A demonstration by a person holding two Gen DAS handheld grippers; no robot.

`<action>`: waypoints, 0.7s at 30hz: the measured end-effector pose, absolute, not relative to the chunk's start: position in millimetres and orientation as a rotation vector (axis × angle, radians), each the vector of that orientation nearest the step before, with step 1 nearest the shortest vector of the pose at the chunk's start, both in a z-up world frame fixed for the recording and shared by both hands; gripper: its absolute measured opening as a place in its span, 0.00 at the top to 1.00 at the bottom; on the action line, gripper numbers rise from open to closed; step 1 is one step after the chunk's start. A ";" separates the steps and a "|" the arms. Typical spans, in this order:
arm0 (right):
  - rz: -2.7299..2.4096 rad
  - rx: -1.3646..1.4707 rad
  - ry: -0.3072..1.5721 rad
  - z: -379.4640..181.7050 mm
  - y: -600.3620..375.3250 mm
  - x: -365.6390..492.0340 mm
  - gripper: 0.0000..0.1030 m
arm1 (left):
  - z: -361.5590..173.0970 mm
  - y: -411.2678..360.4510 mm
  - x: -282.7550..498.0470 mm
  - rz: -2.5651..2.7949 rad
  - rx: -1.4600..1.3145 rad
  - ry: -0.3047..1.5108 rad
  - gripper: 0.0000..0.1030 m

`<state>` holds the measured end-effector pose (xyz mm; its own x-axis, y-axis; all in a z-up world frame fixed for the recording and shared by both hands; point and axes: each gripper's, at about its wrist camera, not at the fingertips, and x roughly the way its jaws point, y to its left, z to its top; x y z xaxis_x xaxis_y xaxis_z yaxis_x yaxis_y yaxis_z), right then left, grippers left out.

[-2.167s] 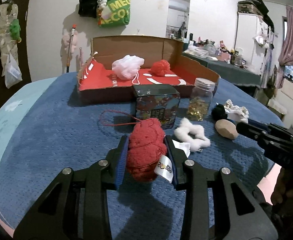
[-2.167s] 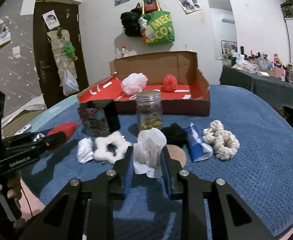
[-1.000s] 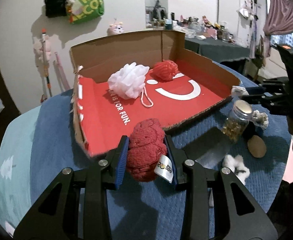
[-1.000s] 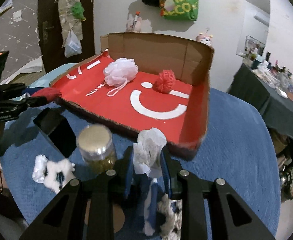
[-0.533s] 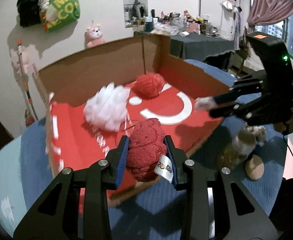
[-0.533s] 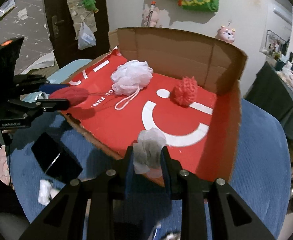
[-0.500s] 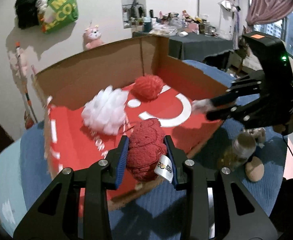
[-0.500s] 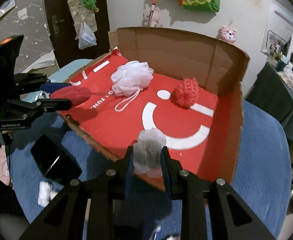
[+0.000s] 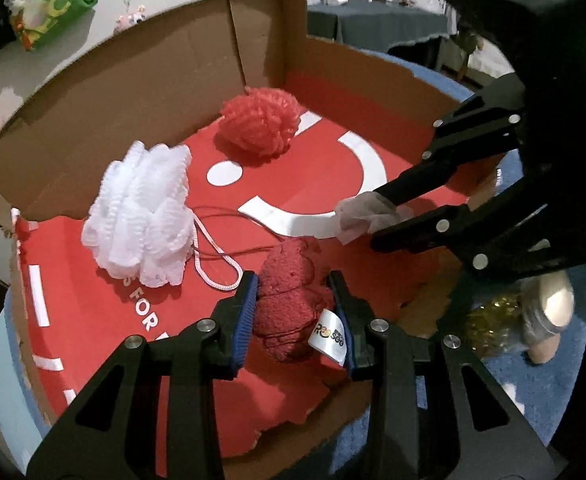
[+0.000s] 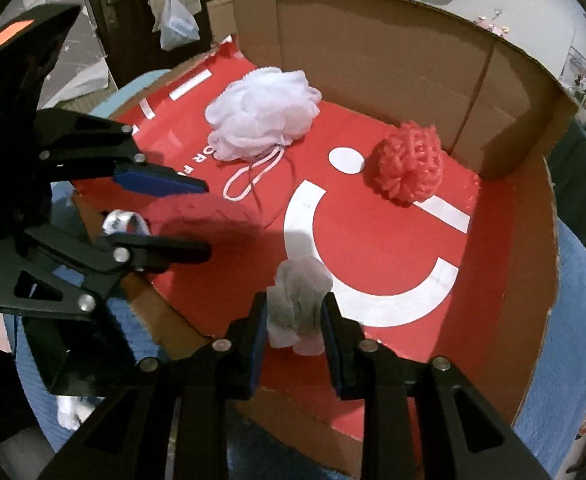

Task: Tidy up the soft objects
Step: 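Carry the red yarn ball and white tissue pouch with both tools into the box, then lower both items onto the box floor and open both tools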

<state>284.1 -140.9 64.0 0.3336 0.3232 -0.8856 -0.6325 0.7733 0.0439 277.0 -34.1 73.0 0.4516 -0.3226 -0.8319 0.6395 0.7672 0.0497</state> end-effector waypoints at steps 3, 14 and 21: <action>0.629 -0.347 1.074 61.7 -138.8 287.5 0.73 | 65.9 -35.5 284.0 -0.610 0.389 0.959 0.67; 0.624 -0.345 1.102 53.6 -131.7 296.0 0.71 | 62.2 -33.2 291.4 -0.618 0.395 0.965 0.66; 0.628 -0.338 1.111 51.0 -133.6 298.9 0.63 | 60.6 -30.4 293.4 -0.629 0.349 0.963 0.43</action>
<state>298.9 -133.6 51.0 0.2976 0.2989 -0.9067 -0.6230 0.7804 0.0528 293.4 -30.4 60.6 0.4148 -0.3395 -0.8442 0.6369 0.7709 0.0029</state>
